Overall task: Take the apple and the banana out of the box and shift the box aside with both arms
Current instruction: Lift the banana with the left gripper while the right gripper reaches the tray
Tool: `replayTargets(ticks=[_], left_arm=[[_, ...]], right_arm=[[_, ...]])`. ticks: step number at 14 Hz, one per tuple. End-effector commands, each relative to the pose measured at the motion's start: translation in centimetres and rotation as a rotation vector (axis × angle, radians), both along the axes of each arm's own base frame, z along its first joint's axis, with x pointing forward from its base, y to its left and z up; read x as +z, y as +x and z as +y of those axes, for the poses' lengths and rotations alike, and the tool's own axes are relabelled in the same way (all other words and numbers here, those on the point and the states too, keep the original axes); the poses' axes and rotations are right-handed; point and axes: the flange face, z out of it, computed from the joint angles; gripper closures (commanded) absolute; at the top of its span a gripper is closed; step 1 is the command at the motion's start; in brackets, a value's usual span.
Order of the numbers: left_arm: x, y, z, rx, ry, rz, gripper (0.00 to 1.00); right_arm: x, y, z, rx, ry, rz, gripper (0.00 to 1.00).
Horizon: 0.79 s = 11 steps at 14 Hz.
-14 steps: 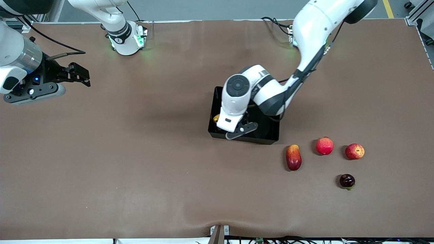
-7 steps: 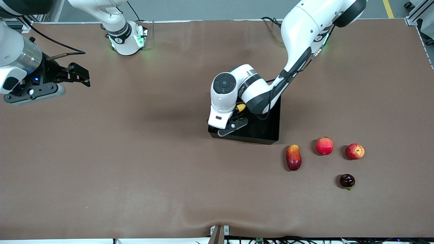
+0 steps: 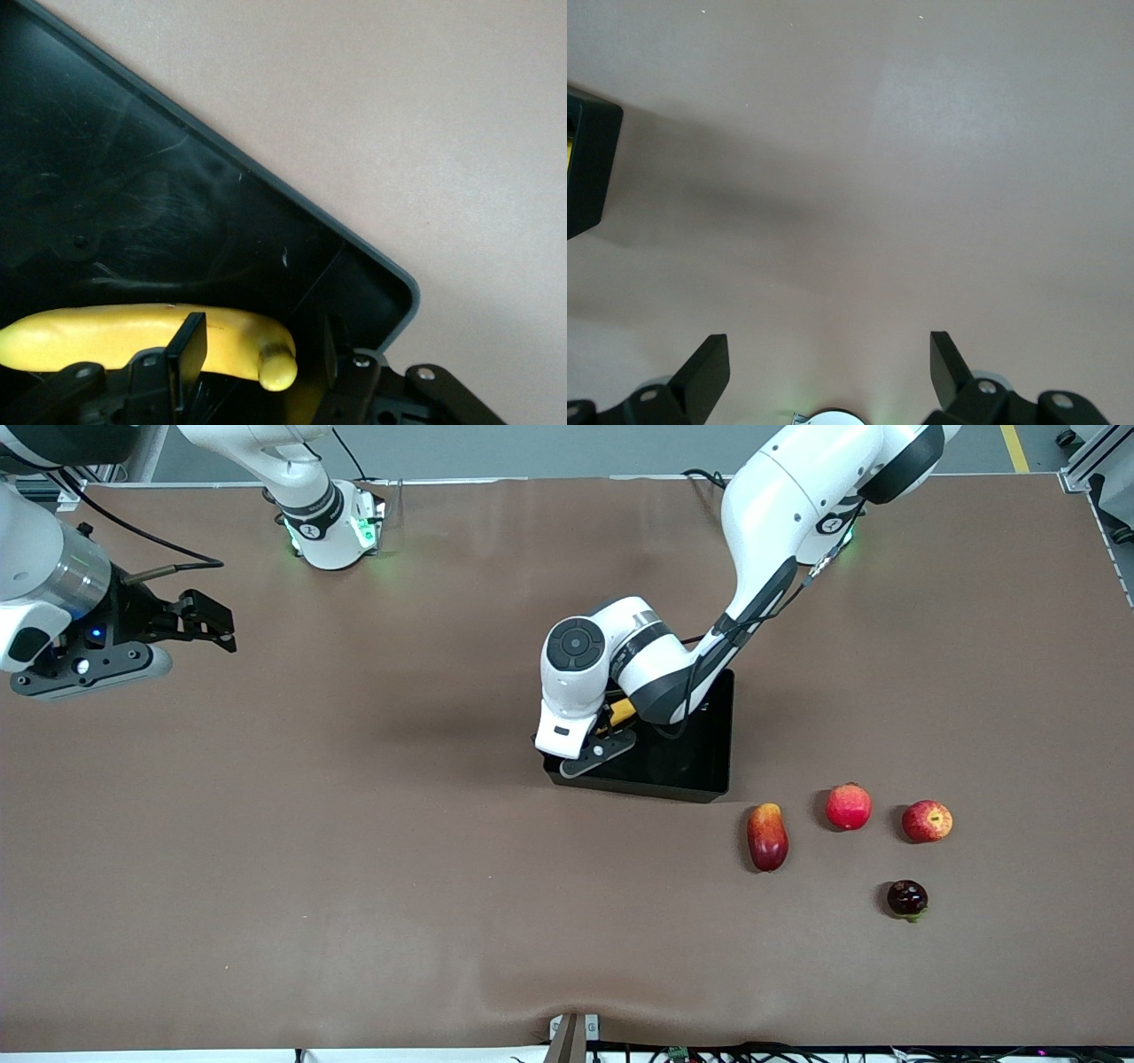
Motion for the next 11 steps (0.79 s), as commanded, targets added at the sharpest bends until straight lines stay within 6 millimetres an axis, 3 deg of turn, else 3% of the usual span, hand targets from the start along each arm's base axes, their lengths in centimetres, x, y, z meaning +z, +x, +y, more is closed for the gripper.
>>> replayTargets(ticks=[1, 6, 9, 11], left_arm=[[-0.6, -0.1, -1.1, 0.035, -0.024, 0.000, 0.39], [-1.0, -0.8, -1.8, 0.020, -0.029, 0.000, 0.51], [-0.9, -0.7, -1.7, 0.014, -0.032, -0.003, 0.73], [-0.8, -0.6, -1.8, 0.002, -0.036, -0.007, 0.95]], right_arm=[[0.1, -0.2, -0.2, -0.004, 0.002, 0.007, 0.00], [0.1, -0.2, -0.2, -0.004, 0.002, 0.007, 0.00], [0.1, -0.2, -0.2, -0.004, 0.002, 0.007, 0.00], [-1.3, 0.5, -0.1, 0.002, 0.000, 0.031, 0.00]])
